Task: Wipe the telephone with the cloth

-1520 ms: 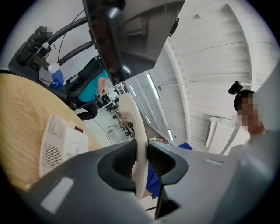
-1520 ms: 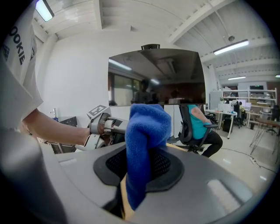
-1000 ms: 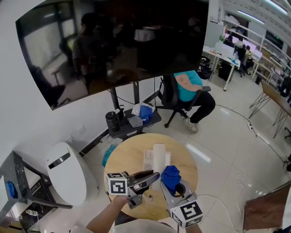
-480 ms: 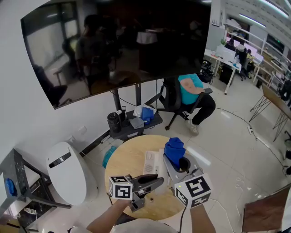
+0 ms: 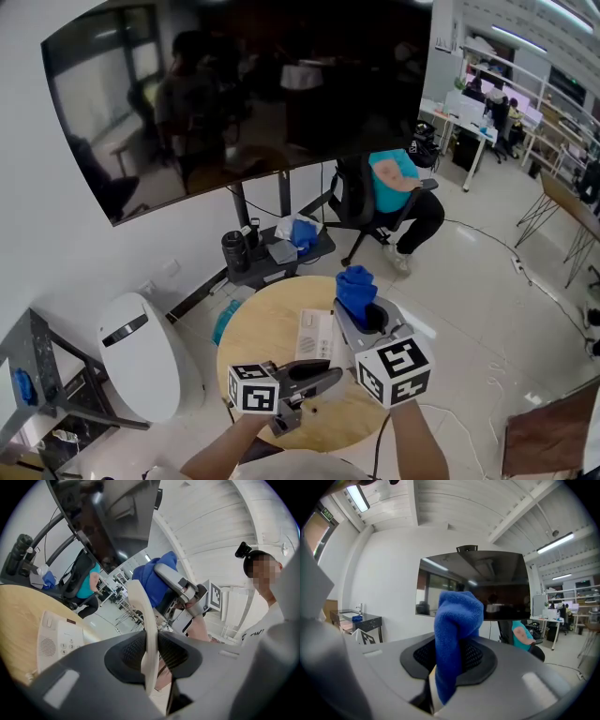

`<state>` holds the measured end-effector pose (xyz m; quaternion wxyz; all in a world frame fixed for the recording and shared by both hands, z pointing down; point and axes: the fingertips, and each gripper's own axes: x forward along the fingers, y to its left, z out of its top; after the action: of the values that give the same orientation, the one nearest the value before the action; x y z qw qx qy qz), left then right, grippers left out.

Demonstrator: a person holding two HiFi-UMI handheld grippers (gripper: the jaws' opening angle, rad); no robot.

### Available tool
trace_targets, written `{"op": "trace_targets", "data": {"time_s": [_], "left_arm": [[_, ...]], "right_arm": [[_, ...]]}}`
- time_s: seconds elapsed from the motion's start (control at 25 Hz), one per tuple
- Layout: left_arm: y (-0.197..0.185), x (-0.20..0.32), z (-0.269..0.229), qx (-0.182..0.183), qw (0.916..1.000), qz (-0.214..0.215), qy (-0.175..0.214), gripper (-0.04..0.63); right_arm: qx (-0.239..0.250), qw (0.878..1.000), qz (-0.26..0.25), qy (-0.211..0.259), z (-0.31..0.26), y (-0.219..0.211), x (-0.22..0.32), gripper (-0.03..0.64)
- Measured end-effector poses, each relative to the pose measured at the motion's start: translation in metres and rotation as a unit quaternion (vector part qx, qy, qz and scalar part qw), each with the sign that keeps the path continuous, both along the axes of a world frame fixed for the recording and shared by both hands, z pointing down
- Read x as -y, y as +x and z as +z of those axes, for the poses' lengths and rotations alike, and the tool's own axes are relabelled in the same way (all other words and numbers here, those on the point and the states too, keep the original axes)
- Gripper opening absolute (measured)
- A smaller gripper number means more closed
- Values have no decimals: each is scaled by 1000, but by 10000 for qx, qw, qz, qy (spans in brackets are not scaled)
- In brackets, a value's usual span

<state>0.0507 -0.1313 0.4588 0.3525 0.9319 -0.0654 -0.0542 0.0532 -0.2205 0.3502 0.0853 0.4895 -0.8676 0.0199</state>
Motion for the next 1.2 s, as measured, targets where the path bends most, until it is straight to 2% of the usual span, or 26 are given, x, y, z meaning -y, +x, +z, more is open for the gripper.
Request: {"op": "trace_targets", "data": {"time_s": [0.24,1.2], "left_arm": [[-3,1,2,107,9999,-65,105,78],[-12,34,-18,-228,9988,-422,50,78]], "right_arm": [[-34,9998,-23,-176,12,-2,2,86],[87,9996,-140,-241,26,-8,-17,86]]}}
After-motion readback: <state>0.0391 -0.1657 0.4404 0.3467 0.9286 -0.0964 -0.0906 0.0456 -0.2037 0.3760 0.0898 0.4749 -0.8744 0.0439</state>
